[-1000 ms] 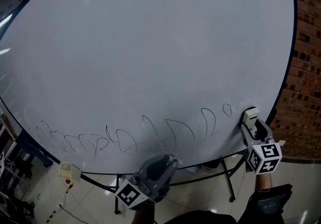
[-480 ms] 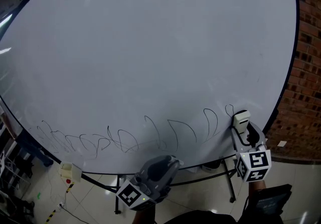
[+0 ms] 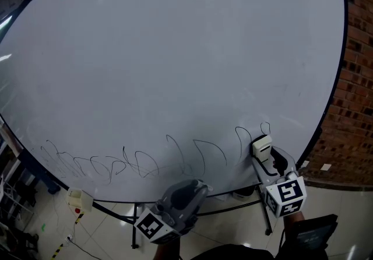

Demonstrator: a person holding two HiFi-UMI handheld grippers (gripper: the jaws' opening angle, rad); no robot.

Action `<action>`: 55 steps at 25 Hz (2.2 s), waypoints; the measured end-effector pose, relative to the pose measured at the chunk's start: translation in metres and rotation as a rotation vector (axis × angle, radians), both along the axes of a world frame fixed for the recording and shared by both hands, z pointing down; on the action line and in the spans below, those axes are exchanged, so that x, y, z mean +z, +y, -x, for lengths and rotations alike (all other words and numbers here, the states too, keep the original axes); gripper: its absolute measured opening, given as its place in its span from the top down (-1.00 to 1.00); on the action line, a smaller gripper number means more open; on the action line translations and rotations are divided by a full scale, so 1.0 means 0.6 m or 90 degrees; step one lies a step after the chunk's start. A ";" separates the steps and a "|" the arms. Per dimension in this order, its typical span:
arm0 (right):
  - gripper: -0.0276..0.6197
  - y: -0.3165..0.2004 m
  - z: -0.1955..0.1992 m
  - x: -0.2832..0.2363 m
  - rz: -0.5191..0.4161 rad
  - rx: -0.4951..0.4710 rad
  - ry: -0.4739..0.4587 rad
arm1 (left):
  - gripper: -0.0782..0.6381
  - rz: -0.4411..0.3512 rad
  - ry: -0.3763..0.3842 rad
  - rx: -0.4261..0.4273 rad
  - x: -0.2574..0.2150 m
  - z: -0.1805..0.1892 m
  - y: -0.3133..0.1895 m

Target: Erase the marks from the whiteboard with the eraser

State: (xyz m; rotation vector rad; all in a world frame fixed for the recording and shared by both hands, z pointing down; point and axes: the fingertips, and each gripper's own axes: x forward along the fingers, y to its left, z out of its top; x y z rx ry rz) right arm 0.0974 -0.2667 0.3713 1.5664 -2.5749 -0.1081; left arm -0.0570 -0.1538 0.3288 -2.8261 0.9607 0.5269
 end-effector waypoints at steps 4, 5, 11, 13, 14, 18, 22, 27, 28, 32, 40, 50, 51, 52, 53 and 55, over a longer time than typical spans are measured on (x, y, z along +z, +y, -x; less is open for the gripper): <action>0.20 -0.015 -0.058 -0.019 0.002 0.038 -0.033 | 0.61 -0.003 0.000 0.001 -0.004 -0.002 -0.001; 0.20 -0.019 -0.079 -0.025 0.000 0.053 -0.044 | 0.61 -0.003 -0.001 0.001 -0.005 -0.002 -0.001; 0.20 -0.040 -0.177 -0.051 -0.010 0.133 -0.104 | 0.61 -0.001 -0.006 0.001 -0.003 -0.003 -0.001; 0.20 -0.041 -0.178 -0.051 -0.012 0.141 -0.110 | 0.61 -0.002 -0.007 0.000 -0.005 -0.001 -0.001; 0.20 -0.041 -0.176 -0.051 -0.013 0.145 -0.112 | 0.61 -0.002 -0.006 0.000 -0.005 -0.001 -0.001; 0.20 -0.038 -0.172 -0.050 -0.010 0.162 -0.119 | 0.61 -0.002 -0.008 0.000 -0.003 0.004 0.001; 0.20 -0.032 -0.147 -0.051 -0.015 0.161 -0.115 | 0.61 0.000 -0.007 0.003 -0.001 0.009 0.002; 0.20 -0.014 -0.062 -0.048 -0.021 0.103 -0.078 | 0.61 -0.007 0.000 0.001 -0.006 0.016 0.003; 0.20 -0.009 -0.042 -0.047 -0.022 0.088 -0.068 | 0.61 -0.007 0.002 0.000 -0.006 0.018 0.003; 0.20 0.007 0.026 -0.036 -0.021 0.034 -0.038 | 0.61 -0.004 0.005 -0.004 -0.004 0.024 0.002; 0.20 0.007 0.028 -0.035 -0.002 -0.011 -0.048 | 0.61 -0.004 0.005 0.000 -0.007 0.014 -0.002; 0.20 -0.039 -0.180 -0.081 -0.020 0.142 -0.147 | 0.61 -0.003 -0.003 0.008 -0.003 0.002 -0.002; 0.20 -0.040 -0.180 -0.081 -0.023 0.145 -0.147 | 0.61 -0.003 -0.003 0.007 -0.003 0.002 -0.002; 0.20 -0.040 -0.179 -0.081 -0.027 0.149 -0.146 | 0.61 -0.004 -0.004 0.007 -0.004 0.002 -0.002; 0.20 -0.039 -0.178 -0.081 -0.029 0.153 -0.147 | 0.61 -0.006 -0.004 0.006 -0.005 0.002 -0.001; 0.20 -0.038 -0.178 -0.081 -0.031 0.159 -0.149 | 0.61 -0.006 -0.005 0.004 -0.005 0.004 0.000</action>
